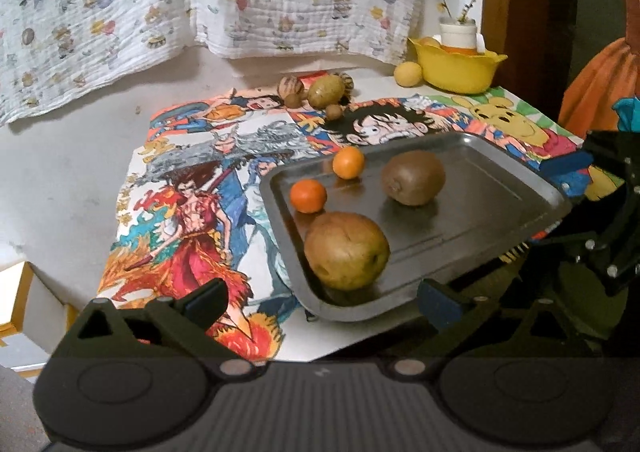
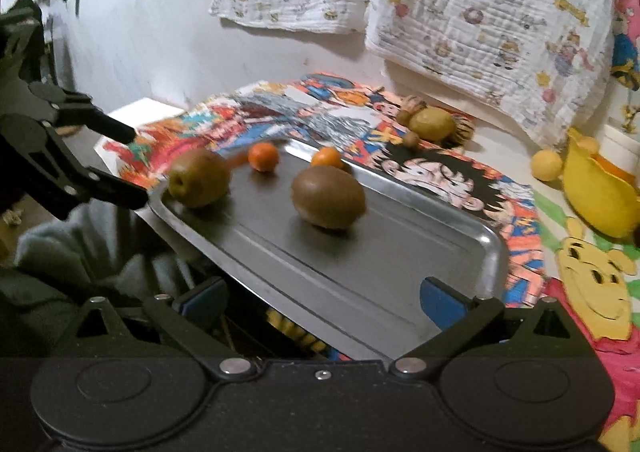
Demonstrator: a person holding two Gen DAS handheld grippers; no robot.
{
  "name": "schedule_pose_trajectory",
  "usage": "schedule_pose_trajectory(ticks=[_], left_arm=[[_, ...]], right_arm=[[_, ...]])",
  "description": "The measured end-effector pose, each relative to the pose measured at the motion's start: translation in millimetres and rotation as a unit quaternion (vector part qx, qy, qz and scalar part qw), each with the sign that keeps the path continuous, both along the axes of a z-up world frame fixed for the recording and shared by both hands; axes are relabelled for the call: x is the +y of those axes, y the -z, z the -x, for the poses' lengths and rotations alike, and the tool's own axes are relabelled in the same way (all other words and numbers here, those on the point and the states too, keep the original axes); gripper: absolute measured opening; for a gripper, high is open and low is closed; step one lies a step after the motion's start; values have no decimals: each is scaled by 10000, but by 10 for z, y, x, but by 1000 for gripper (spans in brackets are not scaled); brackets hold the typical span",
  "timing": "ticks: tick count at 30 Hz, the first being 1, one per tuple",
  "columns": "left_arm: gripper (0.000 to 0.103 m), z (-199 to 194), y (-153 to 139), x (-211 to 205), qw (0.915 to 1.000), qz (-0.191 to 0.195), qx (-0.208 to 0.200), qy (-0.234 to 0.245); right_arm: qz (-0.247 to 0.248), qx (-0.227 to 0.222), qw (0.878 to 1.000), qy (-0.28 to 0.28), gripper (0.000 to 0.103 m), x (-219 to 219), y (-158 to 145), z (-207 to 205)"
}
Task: Organize fruits
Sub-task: 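Move both open tools away from the tray toward the remaining fruits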
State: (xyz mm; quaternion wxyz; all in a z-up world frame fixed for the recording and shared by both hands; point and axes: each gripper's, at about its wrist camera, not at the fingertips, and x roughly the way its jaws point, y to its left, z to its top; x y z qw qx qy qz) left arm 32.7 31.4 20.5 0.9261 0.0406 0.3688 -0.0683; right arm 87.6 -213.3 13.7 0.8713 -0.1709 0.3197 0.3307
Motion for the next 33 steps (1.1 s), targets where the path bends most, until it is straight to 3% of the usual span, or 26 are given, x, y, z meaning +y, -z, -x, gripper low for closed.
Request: schedule_pose_trajectory(ticks=[8,20,33], left_arm=[[103,-13,42,-50,9995,-217,146,174],[103,-154,12,-3,9985,-385,277,290],[103,-510,-160,147,9989,-323,226,234]], right_arm=[[267,-94,9990,344,102,-230,1,-29],[287,-148,9959,843,102,-386,1,-211],[158,-83,9945,1031,102,-330,-14,-587]])
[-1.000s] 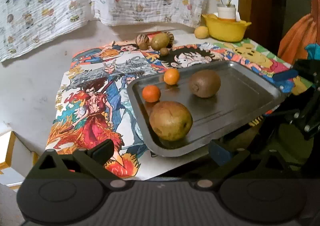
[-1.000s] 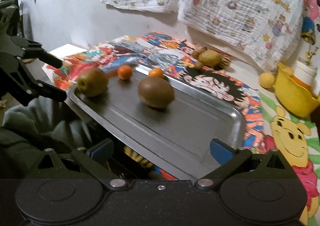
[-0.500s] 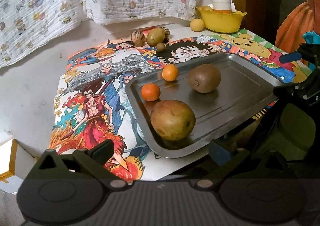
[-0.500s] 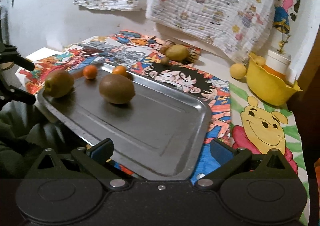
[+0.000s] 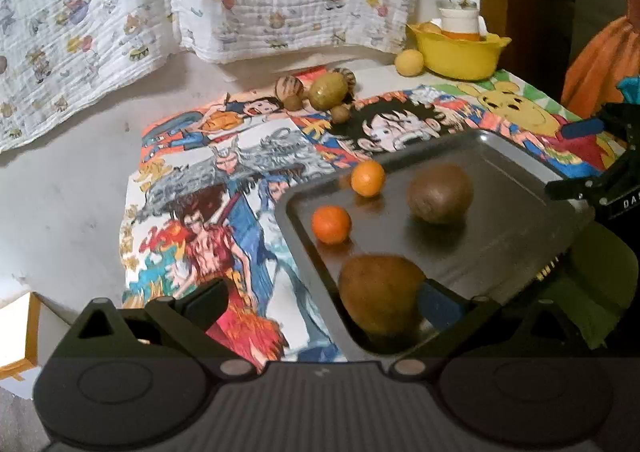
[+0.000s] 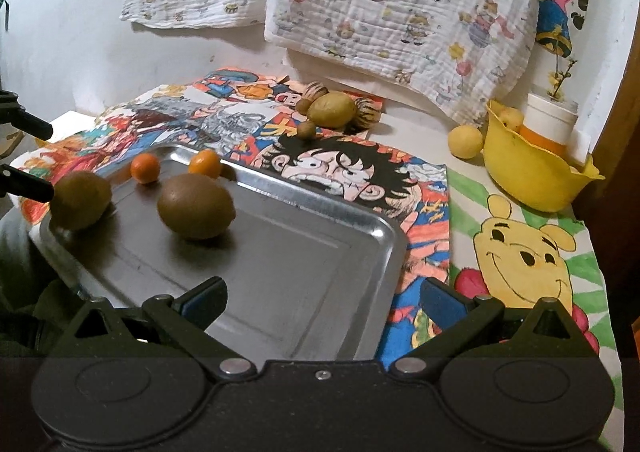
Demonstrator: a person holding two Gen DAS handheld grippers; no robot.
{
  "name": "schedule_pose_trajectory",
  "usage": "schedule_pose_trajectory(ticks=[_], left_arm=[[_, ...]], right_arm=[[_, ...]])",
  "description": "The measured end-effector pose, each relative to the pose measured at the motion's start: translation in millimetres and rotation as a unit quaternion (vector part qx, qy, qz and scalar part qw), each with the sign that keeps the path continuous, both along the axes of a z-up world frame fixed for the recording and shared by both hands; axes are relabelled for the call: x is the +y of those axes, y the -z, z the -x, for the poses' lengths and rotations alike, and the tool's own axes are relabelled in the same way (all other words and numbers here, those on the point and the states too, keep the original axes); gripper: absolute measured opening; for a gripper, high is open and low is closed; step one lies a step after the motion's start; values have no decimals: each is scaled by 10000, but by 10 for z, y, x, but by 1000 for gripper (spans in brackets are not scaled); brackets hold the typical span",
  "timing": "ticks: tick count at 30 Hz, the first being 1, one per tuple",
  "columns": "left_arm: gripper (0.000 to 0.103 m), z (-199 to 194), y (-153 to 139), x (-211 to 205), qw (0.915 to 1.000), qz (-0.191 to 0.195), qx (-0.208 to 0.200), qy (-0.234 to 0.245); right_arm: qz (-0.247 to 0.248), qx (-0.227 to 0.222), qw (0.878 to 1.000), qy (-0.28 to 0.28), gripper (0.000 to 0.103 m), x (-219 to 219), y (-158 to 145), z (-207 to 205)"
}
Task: Organize fruits
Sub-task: 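Move both open tools away from the tray toward the remaining fruits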
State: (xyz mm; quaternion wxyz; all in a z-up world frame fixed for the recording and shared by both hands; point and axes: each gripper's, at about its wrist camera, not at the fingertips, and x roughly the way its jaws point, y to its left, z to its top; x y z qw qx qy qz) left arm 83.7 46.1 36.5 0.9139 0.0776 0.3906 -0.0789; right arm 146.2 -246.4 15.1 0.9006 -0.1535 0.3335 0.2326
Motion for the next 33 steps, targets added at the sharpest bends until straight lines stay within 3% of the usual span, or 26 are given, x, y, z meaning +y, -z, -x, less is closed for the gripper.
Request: schedule_pose_trajectory(ticks=[18,33], left_arm=[[103,-1016,-117,169,9983,469,25,-331],[103,-1857,-51,-152,9978,574,-189,257]], right_arm=[[-153,22,9997,204,102,195,-189,-931],[-1073,555,9916,456,102,368,-489,-2088]])
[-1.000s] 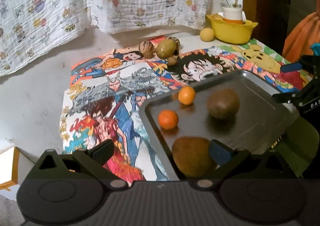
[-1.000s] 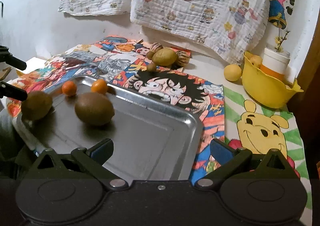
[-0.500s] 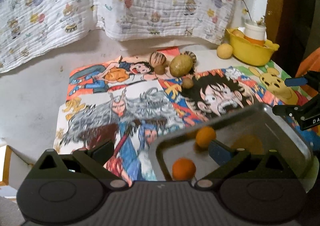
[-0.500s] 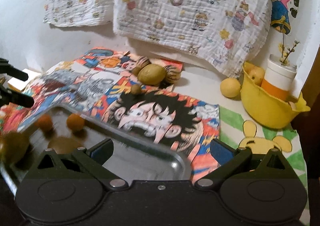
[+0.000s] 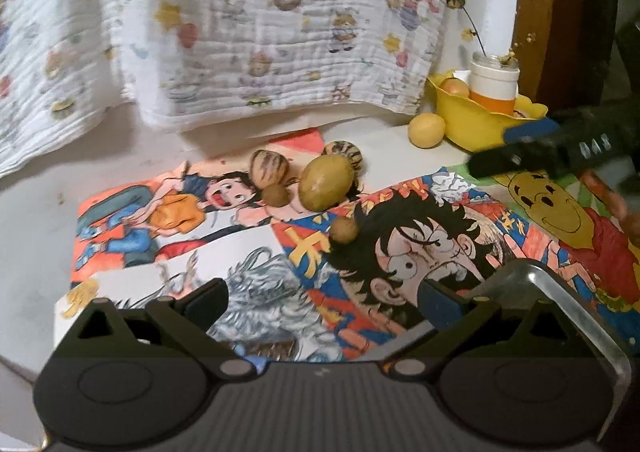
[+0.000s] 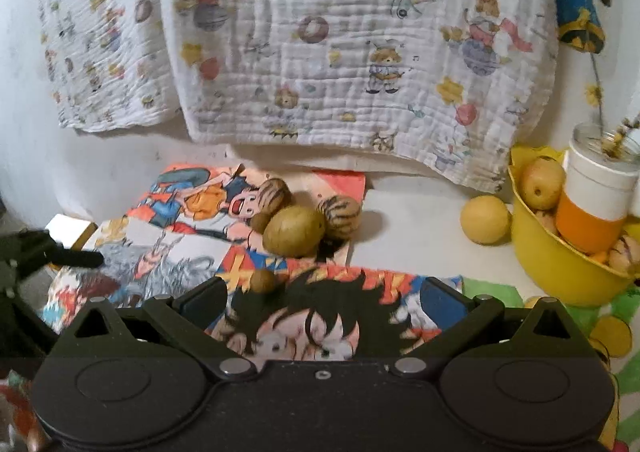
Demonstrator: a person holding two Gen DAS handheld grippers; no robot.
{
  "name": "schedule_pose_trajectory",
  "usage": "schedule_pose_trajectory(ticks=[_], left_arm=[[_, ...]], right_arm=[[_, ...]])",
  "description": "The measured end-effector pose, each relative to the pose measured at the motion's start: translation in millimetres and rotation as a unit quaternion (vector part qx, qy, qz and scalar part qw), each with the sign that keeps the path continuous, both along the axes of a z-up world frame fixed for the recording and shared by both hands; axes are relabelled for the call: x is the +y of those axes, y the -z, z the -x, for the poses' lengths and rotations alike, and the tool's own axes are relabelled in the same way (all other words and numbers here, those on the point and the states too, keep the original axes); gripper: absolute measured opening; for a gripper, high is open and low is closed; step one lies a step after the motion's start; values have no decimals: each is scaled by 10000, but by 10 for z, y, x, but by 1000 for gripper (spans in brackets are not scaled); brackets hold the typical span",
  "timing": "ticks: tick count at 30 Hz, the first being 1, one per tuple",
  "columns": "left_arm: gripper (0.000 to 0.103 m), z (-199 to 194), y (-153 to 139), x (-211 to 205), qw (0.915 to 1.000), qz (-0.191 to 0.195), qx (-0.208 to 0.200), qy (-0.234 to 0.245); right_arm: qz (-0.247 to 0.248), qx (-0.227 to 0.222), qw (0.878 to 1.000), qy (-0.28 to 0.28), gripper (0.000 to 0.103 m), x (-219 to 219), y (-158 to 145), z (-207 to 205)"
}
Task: Organize fruits
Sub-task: 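Move both open tools away from the tray toward the remaining fruits, then grasp the small brown kiwi with the left tool while the right tool grasps a striped pepino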
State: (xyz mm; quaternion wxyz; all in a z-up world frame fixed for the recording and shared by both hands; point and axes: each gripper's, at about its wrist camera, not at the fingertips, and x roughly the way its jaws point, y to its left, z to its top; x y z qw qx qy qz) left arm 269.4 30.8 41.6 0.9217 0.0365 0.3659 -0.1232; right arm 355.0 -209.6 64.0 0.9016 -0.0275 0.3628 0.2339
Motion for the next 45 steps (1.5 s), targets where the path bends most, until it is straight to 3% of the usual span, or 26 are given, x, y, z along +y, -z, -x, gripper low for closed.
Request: schedule_pose_trajectory(ticks=[7,12,19,27,45], left_arm=[[103,-320,168,-83,9999,14,107,-31],[102,-535,302,-153,9999,81,138,-1],[99,-738,444,-197,9997,123,209,-98],[79,-870,527,-216,9990,320,311,-87],[42,-1052,625,-219,9977,511,452,-54]], right_arm=[[-200,420,9989,102,102,147,125,-461],[-549,712,9946,510,101,236,273,-846],[-657,902,9875,1110,83,380,559,-1275],[-682,1038,9815,1459,64,426,808,-1555],[-1161,1180,9763,1392,53,610,933,-1733]])
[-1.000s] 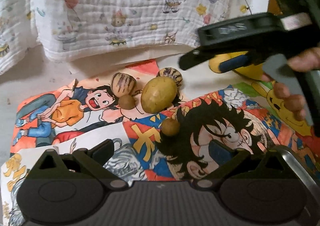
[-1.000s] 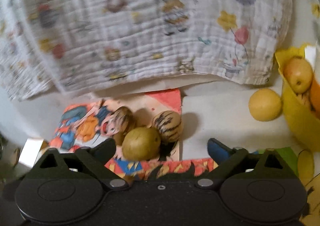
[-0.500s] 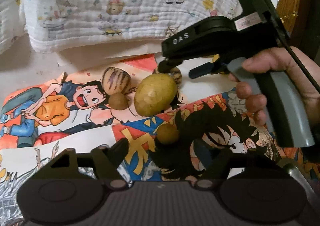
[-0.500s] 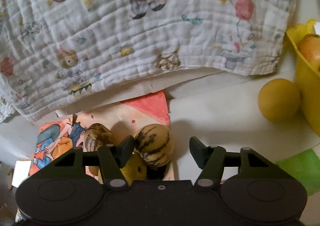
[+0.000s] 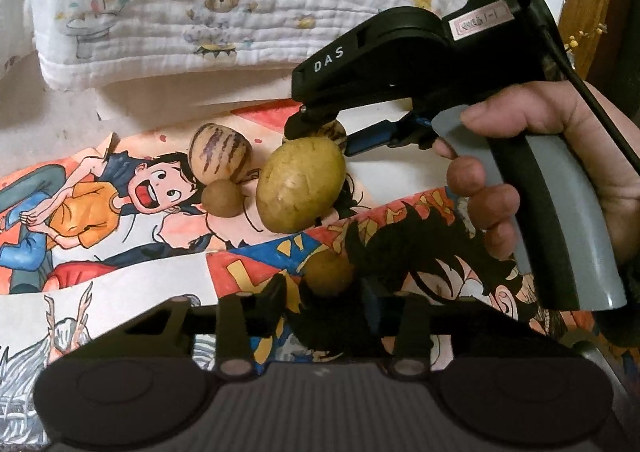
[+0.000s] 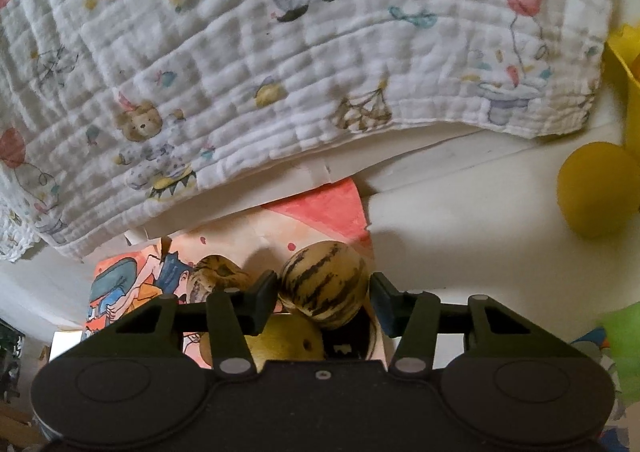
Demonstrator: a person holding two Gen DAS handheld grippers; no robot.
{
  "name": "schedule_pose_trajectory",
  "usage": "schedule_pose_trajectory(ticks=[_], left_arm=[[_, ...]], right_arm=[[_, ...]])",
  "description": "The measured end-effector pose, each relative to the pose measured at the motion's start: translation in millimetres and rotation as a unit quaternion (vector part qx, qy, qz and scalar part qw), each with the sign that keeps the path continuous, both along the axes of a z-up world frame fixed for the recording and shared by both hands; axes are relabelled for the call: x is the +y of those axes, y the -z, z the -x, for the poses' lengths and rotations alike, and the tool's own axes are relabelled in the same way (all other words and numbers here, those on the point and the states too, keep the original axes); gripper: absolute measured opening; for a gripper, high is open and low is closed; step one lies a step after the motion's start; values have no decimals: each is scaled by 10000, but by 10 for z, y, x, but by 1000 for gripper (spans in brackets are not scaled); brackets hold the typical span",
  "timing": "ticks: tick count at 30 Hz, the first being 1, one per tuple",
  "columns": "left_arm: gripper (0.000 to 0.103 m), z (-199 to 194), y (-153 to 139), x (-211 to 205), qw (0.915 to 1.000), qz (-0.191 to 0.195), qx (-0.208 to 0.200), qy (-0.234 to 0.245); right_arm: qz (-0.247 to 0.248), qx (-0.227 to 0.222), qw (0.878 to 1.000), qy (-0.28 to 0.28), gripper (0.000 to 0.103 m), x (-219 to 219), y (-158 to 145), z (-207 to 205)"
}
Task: Organize fruits
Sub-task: 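Grasp the small brown kiwi with the left tool while the right tool grasps a striped pepino, then carry the small kiwi with the left tool while the right tool carries the pepino to the tray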
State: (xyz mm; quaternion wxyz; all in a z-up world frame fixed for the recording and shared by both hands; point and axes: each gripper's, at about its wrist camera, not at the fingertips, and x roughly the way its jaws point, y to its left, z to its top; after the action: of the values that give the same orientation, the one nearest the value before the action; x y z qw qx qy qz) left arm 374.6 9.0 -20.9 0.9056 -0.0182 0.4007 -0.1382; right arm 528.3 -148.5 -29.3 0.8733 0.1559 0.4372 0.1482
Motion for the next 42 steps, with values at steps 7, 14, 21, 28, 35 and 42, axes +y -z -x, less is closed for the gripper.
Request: schedule_pose_trajectory(ticks=[7,14,21,28,35,42], left_arm=[[36,-25,16,10,10000,51,-9,-2],[29,-19,43,-23,10000,53,-39,46],[28,-21,58,-20,9999,114,-29,27],[28,-4,41,0,9997,235,55,-12],[28,56,-4,23,9995,292,68,-60],[28,179,-113,6,9995,285,-16,-92]], right_arm=[[-137,29,9999,36,54,16,27,-54],[-264,87,9996,18,55,55,74,-128],[-379,15,9993,60,54,98,126,-177],[-617,-33,9980,163,53,41,148,-156],[-1007,-116,9944,291,53,-146,74,1],[-1174,-300,9924,232,53,-375,-64,299]])
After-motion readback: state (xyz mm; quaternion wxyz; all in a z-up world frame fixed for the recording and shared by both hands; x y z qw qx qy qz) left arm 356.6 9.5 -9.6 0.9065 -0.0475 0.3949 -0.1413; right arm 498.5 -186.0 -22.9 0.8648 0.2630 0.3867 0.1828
